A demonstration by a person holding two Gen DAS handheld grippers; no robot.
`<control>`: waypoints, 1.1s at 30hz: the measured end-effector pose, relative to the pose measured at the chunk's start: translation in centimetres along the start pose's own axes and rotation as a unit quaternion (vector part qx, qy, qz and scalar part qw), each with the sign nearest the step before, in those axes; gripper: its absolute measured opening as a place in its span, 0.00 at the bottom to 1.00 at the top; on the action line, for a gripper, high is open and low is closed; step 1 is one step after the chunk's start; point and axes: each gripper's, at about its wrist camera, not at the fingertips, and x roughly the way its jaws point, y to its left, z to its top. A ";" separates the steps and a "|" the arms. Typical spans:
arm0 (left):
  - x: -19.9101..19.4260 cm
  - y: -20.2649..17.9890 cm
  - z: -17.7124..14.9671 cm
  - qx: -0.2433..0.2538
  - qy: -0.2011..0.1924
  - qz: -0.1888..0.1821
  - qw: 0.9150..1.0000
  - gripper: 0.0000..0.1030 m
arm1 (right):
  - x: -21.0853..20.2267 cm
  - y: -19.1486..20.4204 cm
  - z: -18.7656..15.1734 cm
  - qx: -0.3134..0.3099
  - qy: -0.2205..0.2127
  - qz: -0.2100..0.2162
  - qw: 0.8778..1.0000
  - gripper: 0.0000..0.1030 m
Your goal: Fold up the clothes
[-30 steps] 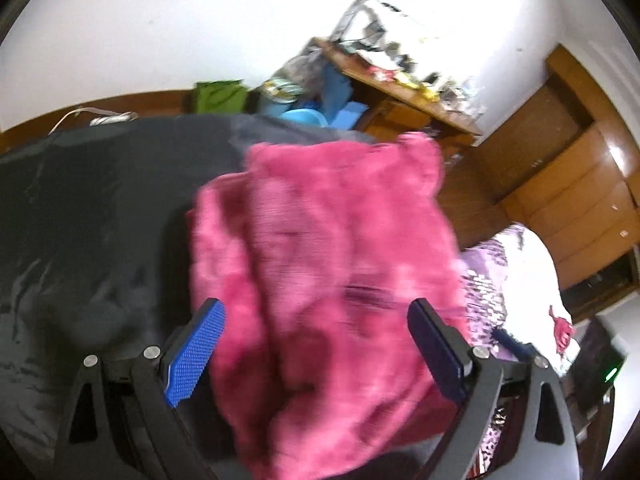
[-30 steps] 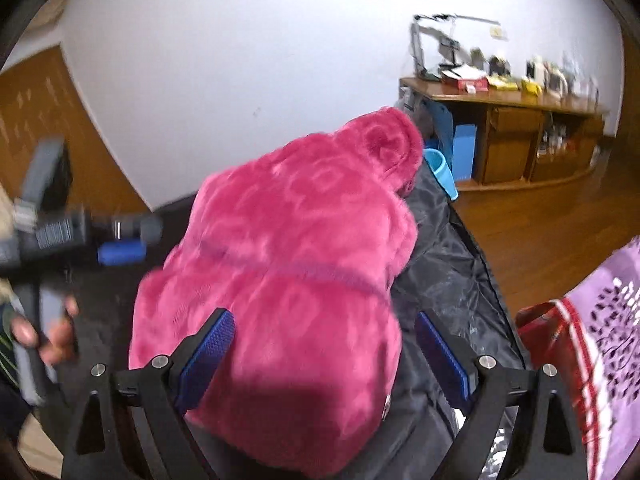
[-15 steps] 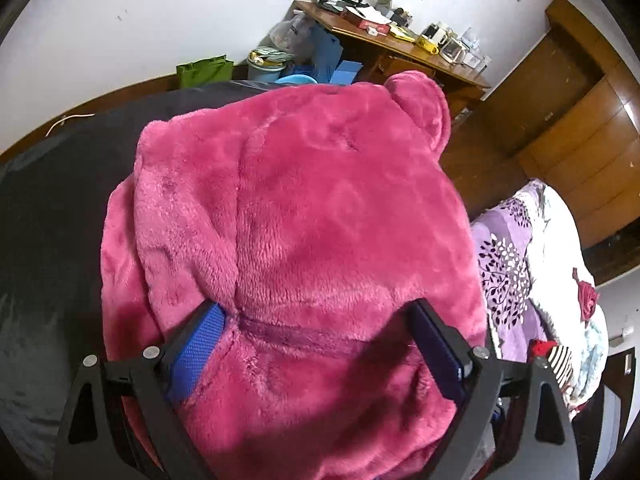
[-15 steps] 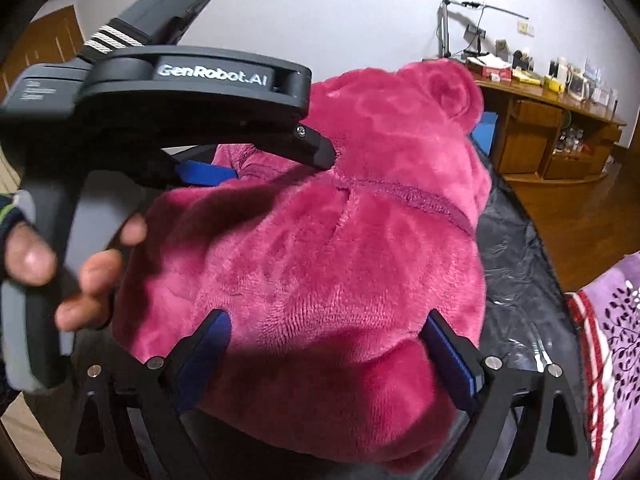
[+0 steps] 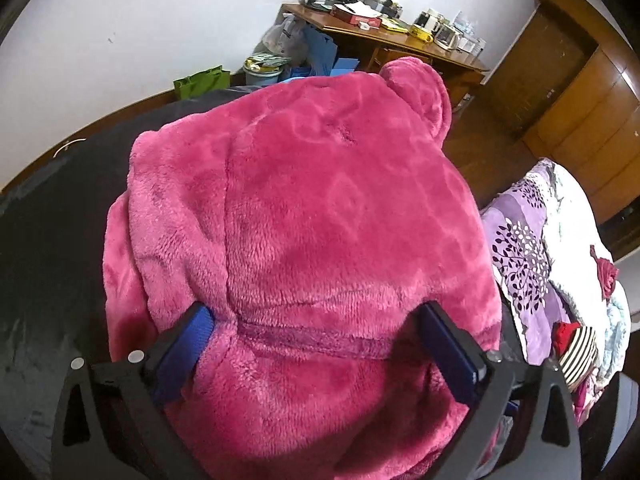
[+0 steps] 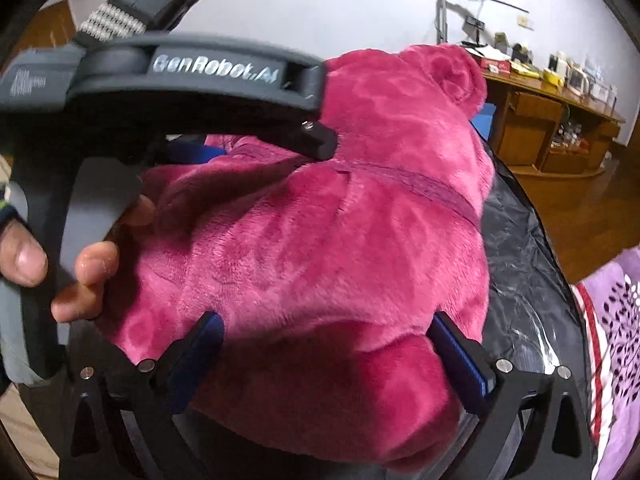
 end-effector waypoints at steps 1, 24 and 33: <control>-0.2 0.1 -0.3 -0.007 -0.004 0.001 1.000 0.99 | -0.3 -0.3 0.0 0.009 0.000 0.003 1.000 1.00; -10.3 -3.0 -11.6 -0.022 -0.042 -0.031 0.998 0.99 | -7.0 -1.3 -4.6 0.057 -0.006 -0.004 0.998 1.00; -16.3 -4.3 -11.9 0.015 -0.117 -0.044 0.992 0.99 | -10.3 0.9 -2.6 0.031 -0.046 0.001 0.998 1.00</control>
